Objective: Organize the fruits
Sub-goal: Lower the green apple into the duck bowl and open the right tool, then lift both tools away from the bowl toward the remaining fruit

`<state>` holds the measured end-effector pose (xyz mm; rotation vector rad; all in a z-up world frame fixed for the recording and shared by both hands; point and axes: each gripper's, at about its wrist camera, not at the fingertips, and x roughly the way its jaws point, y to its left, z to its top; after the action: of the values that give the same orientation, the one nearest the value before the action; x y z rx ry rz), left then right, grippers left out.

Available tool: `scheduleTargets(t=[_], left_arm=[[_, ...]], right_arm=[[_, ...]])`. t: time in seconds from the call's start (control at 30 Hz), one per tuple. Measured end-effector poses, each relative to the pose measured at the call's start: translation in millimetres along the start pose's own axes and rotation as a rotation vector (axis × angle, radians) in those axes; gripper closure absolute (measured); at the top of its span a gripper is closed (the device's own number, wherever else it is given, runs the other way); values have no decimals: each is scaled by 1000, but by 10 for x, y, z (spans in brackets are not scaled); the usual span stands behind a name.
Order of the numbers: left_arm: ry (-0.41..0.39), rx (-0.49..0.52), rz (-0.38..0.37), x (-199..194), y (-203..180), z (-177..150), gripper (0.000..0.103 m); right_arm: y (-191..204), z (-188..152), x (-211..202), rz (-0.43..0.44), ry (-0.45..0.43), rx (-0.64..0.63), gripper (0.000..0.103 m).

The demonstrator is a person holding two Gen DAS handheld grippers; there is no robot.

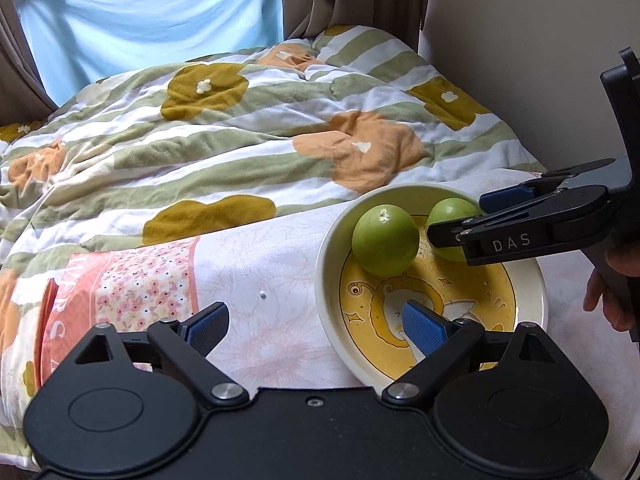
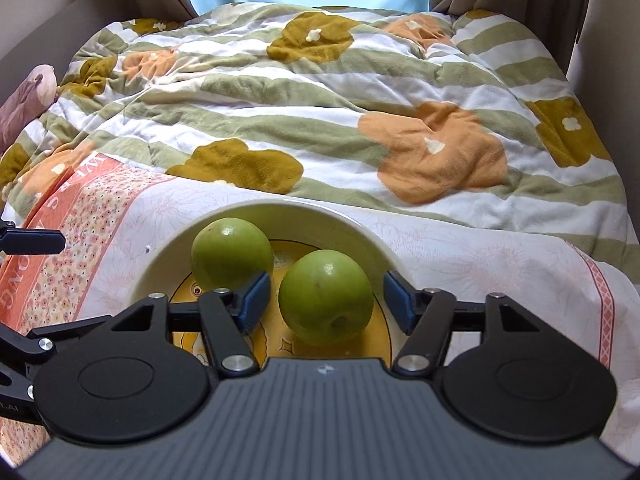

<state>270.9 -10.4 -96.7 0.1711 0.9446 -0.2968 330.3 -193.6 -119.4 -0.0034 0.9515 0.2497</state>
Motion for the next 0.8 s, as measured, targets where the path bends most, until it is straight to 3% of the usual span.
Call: scheduleTargets(t=[0.13,0.4,0.6,0.8], left_arm=[[1,-2,-2,-22,-14,-13,7],[-25,-5,15,-194,-94,-17,7],[-69,-30,38,-485,-177,-24,7],[-126,-67,91,-890,-283,-117,7]], right_arm=[[-86,-34,-111,29,-23,65,0],[-88,-32,-419,-1,-49,45,0],[-67,-69,-810,4,-87,31,0],[6,-184,-1311,-45,-111,-25,0]])
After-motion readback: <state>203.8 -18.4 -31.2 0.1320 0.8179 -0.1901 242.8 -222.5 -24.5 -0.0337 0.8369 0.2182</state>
